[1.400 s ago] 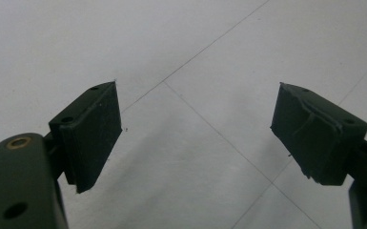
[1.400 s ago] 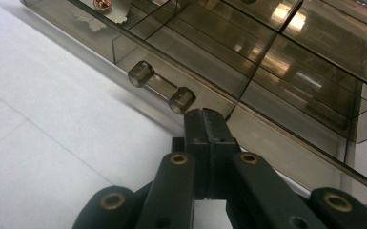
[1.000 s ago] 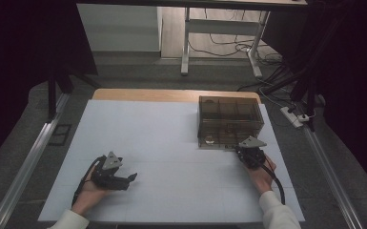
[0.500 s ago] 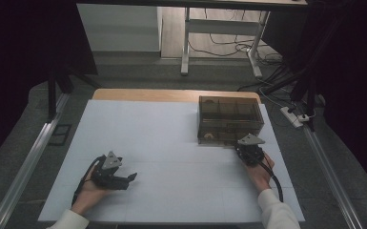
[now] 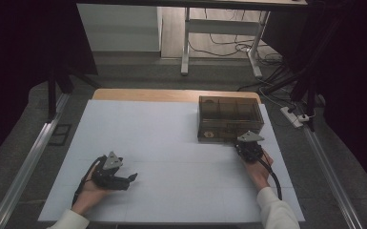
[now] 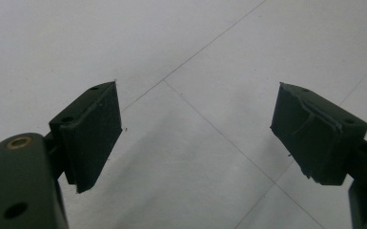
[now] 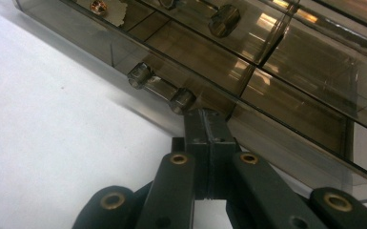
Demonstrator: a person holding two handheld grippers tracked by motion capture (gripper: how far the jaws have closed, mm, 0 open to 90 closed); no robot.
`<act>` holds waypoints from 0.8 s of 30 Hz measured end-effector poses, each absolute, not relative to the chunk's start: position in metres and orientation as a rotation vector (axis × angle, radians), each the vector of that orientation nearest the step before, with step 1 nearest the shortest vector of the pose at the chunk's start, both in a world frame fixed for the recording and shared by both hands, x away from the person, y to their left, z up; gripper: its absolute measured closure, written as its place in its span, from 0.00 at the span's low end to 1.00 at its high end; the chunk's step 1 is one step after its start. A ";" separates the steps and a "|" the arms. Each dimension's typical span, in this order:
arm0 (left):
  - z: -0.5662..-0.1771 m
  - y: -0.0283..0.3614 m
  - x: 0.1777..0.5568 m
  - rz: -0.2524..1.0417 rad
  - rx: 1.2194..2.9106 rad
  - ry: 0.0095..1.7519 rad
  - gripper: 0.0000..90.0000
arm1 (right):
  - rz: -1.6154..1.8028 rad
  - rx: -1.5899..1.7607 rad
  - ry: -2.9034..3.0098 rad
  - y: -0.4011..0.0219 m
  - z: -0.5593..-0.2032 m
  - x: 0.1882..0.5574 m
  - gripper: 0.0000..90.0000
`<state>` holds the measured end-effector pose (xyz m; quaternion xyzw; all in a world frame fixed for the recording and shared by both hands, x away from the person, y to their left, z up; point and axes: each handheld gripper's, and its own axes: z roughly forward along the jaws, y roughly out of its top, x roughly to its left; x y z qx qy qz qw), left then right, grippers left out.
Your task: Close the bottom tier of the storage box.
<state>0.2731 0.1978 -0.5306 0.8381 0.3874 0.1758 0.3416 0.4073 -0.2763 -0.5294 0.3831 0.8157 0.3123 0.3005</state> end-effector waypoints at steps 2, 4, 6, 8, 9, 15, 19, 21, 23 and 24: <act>-0.530 0.197 0.273 0.460 2.184 1.002 0.19 | 0.813 1.011 2.163 -0.276 -0.529 0.408 1.00; -0.530 0.197 0.273 0.459 2.184 1.002 0.19 | 0.819 1.008 2.162 -0.276 -0.530 0.409 1.00; -0.530 0.196 0.273 0.459 2.186 1.000 0.19 | 0.814 1.002 2.160 -0.275 -0.530 0.409 1.00; -0.530 0.197 0.273 0.461 2.184 1.001 0.19 | 0.815 1.005 2.159 -0.275 -0.530 0.410 1.00; -0.530 0.197 0.273 0.460 2.181 1.001 0.19 | 0.812 1.003 2.160 -0.275 -0.530 0.411 1.00; -0.530 0.197 0.273 0.460 2.185 1.000 0.19 | 0.804 0.989 2.156 -0.274 -0.530 0.414 1.00; -0.530 0.197 0.273 0.461 2.182 1.001 0.19 | 0.800 0.986 2.152 -0.273 -0.531 0.416 1.00; -0.530 0.197 0.273 0.460 2.183 1.002 0.19 | 0.796 0.982 2.147 -0.273 -0.531 0.417 1.00; -0.530 0.197 0.273 0.461 2.186 1.000 0.19 | 0.782 0.973 2.145 -0.272 -0.531 0.418 1.00; -0.530 0.197 0.273 0.462 2.185 1.000 0.19 | 0.781 0.969 2.146 -0.272 -0.531 0.418 1.00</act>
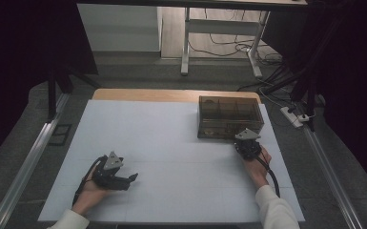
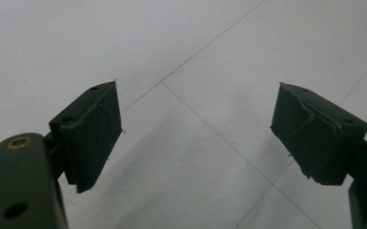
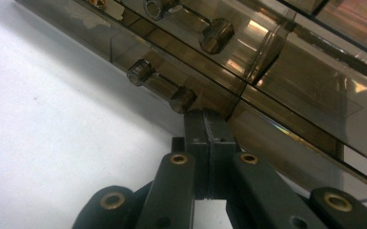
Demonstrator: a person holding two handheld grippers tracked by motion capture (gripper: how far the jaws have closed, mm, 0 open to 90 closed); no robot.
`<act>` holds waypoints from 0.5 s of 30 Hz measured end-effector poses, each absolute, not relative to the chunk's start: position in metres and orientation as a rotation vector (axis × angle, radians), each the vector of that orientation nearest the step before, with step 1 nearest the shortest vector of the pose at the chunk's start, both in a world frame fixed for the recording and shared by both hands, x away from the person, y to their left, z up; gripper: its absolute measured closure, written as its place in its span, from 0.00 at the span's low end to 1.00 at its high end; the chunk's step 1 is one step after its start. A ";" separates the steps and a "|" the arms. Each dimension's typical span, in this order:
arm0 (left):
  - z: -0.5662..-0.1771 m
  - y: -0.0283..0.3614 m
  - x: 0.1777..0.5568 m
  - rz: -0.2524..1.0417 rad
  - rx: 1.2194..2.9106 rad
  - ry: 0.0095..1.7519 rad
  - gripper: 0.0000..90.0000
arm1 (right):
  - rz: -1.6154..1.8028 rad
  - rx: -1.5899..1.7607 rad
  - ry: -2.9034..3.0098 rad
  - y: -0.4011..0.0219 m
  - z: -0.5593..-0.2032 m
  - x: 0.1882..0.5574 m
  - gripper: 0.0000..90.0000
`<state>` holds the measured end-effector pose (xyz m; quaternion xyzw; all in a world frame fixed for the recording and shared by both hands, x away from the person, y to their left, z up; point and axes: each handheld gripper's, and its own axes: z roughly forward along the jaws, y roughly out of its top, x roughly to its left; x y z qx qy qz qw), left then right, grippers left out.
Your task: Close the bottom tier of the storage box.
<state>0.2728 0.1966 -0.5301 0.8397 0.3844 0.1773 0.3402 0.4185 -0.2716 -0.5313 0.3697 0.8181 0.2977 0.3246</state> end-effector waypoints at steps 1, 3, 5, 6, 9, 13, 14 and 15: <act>-0.530 0.196 0.273 0.462 2.184 1.000 0.19 | 0.784 0.973 2.144 -0.272 -0.531 0.419 1.00; -0.530 0.197 0.273 0.462 2.183 1.000 0.19 | 0.783 0.978 2.144 -0.272 -0.531 0.420 1.00; -0.530 0.197 0.273 0.462 2.184 1.002 0.19 | 0.785 0.977 2.144 -0.272 -0.531 0.422 1.00; -0.530 0.197 0.273 0.461 2.185 1.002 0.19 | 0.786 0.978 2.141 -0.271 -0.531 0.423 1.00; -0.530 0.197 0.273 0.462 2.184 0.999 0.19 | 0.780 0.976 2.145 -0.271 -0.531 0.425 1.00; -0.530 0.198 0.274 0.460 2.181 1.004 0.19 | 0.789 0.976 2.147 -0.271 -0.531 0.425 1.00; -0.530 0.198 0.273 0.460 2.181 1.003 0.19 | 0.788 0.975 2.146 -0.271 -0.531 0.425 1.00; -0.530 0.198 0.273 0.460 2.182 1.002 0.19 | 0.781 0.974 2.145 -0.271 -0.531 0.425 1.00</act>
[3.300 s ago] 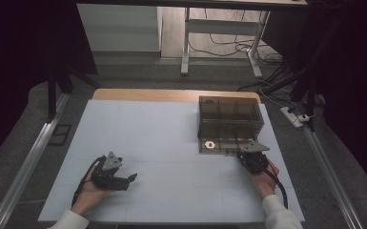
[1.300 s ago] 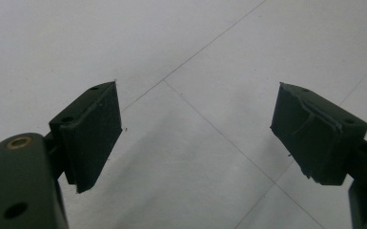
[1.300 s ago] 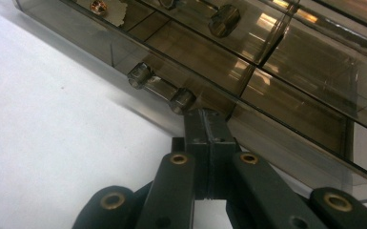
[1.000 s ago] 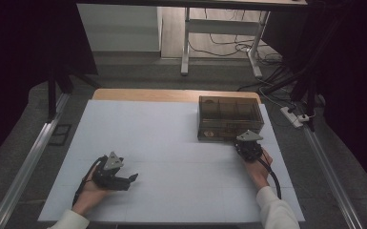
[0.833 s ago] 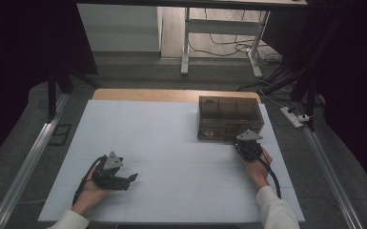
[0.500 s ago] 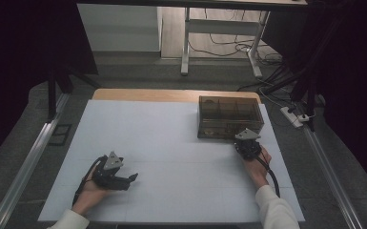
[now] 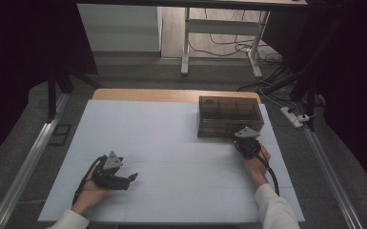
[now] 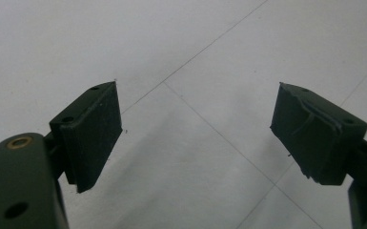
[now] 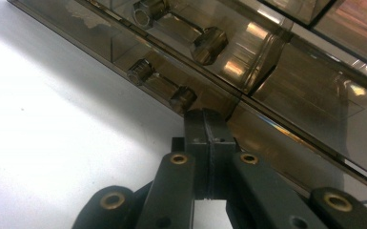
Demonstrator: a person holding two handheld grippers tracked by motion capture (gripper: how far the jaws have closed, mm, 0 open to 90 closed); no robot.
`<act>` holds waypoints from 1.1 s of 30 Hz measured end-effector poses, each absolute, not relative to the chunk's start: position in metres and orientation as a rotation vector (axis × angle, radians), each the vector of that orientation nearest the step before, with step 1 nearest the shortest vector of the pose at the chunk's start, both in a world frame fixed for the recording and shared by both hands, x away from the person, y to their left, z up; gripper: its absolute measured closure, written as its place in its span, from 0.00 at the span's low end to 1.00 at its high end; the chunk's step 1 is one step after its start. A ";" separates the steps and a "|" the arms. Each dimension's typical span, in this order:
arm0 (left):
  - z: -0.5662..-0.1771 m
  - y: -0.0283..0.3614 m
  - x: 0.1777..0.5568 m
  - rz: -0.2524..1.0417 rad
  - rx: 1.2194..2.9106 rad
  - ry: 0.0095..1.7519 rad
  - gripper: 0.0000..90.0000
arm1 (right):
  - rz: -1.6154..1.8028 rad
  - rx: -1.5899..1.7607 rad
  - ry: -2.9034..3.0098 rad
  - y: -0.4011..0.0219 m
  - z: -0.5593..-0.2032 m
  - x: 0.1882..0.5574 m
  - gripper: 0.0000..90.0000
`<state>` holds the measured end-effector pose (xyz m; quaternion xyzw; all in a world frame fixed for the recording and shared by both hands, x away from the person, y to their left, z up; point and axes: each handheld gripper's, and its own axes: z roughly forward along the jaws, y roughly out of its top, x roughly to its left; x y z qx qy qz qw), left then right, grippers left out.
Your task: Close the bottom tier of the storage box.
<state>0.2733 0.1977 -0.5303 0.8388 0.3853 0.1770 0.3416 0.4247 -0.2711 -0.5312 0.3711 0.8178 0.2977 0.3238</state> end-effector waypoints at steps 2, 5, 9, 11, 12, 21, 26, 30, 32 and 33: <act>-0.530 0.198 0.273 0.460 2.180 1.003 0.19 | 0.781 0.974 2.145 -0.271 -0.531 0.425 1.00; -0.530 0.199 0.273 0.460 2.175 1.005 0.19 | 0.794 0.976 2.143 -0.272 -0.531 0.424 1.00; -0.529 0.200 0.272 0.462 2.173 1.007 0.19 | 0.808 0.978 2.143 -0.273 -0.529 0.422 1.00; -0.529 0.200 0.272 0.461 2.171 1.007 0.19 | 0.813 0.977 2.144 -0.273 -0.527 0.421 1.00; -0.529 0.200 0.272 0.461 2.172 1.008 0.19 | 0.816 0.970 2.143 -0.273 -0.527 0.420 1.00; -0.529 0.201 0.270 0.467 2.170 1.009 0.19 | 0.850 0.939 2.165 -0.271 -0.522 0.410 0.99; -0.529 0.201 0.270 0.469 2.172 1.007 0.19 | 0.899 0.913 2.151 -0.271 -0.517 0.401 0.81; -0.529 0.201 0.269 0.470 2.170 1.006 0.19 | 0.941 0.917 2.160 -0.272 -0.514 0.396 0.67; -0.529 0.201 0.269 0.469 2.172 1.006 0.19 | 0.978 0.933 2.168 -0.272 -0.512 0.393 0.62; -0.529 0.202 0.269 0.469 2.172 1.006 0.19 | 0.992 0.929 2.172 -0.272 -0.512 0.392 0.60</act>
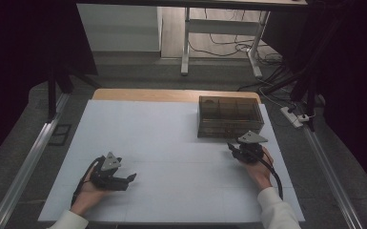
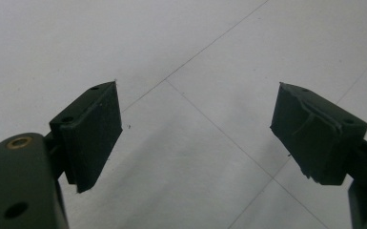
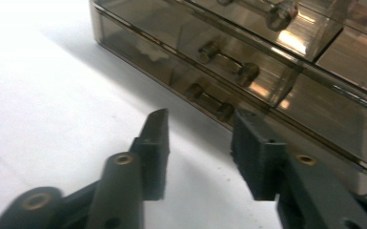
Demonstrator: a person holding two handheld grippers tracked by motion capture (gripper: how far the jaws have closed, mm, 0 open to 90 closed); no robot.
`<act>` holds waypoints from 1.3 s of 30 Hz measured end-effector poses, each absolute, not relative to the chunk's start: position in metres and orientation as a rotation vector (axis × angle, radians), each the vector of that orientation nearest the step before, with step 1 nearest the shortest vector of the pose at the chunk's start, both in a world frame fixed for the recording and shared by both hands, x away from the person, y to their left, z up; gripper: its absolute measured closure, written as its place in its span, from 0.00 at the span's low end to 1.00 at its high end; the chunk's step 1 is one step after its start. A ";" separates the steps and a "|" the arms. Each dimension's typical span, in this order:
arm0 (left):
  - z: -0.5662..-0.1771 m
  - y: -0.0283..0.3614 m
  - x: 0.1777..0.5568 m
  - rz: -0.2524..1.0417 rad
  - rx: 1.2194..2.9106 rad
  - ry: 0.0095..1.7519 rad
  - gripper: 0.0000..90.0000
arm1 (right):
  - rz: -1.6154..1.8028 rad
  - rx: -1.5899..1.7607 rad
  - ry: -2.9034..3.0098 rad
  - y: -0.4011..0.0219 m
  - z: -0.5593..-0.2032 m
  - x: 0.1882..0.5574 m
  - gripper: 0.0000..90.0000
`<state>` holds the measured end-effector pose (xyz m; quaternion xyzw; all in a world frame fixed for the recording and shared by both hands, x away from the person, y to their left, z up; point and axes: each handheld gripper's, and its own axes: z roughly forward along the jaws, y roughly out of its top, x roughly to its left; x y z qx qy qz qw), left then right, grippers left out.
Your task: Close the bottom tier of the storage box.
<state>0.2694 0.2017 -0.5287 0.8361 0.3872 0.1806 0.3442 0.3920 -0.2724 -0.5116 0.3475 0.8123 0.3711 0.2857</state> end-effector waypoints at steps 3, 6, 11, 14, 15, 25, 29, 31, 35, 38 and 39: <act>-0.529 0.202 0.269 0.468 2.171 1.007 0.19 | 1.011 0.914 2.189 -0.272 -0.509 0.386 0.55; -0.529 0.202 0.269 0.467 2.171 1.007 0.19 | 1.025 0.888 2.207 -0.274 -0.507 0.379 0.52; -0.528 0.203 0.268 0.468 2.166 1.008 0.19 | 1.072 0.884 2.216 -0.280 -0.504 0.366 0.50; -0.528 0.203 0.268 0.468 2.166 1.010 0.19 | 1.098 0.876 2.228 -0.282 -0.505 0.361 0.49; -0.528 0.203 0.268 0.467 2.164 1.009 0.19 | 1.093 0.869 2.235 -0.282 -0.505 0.359 0.48; -0.528 0.204 0.266 0.463 2.156 1.007 0.19 | 1.114 0.817 2.278 -0.285 -0.508 0.327 0.47; -0.527 0.206 0.266 0.463 2.151 1.009 0.19 | 1.114 0.806 2.289 -0.289 -0.508 0.315 0.47; -0.527 0.206 0.266 0.462 2.148 1.013 0.19 | 1.121 0.811 2.288 -0.291 -0.508 0.309 0.47; -0.527 0.206 0.266 0.460 2.151 1.010 0.19 | 1.125 0.802 2.301 -0.293 -0.511 0.300 0.47; -0.527 0.206 0.266 0.457 2.149 1.013 0.19 | 1.105 0.793 2.314 -0.293 -0.511 0.295 0.46; -0.527 0.206 0.266 0.456 2.148 1.013 0.19 | 1.104 0.788 2.317 -0.293 -0.511 0.293 0.46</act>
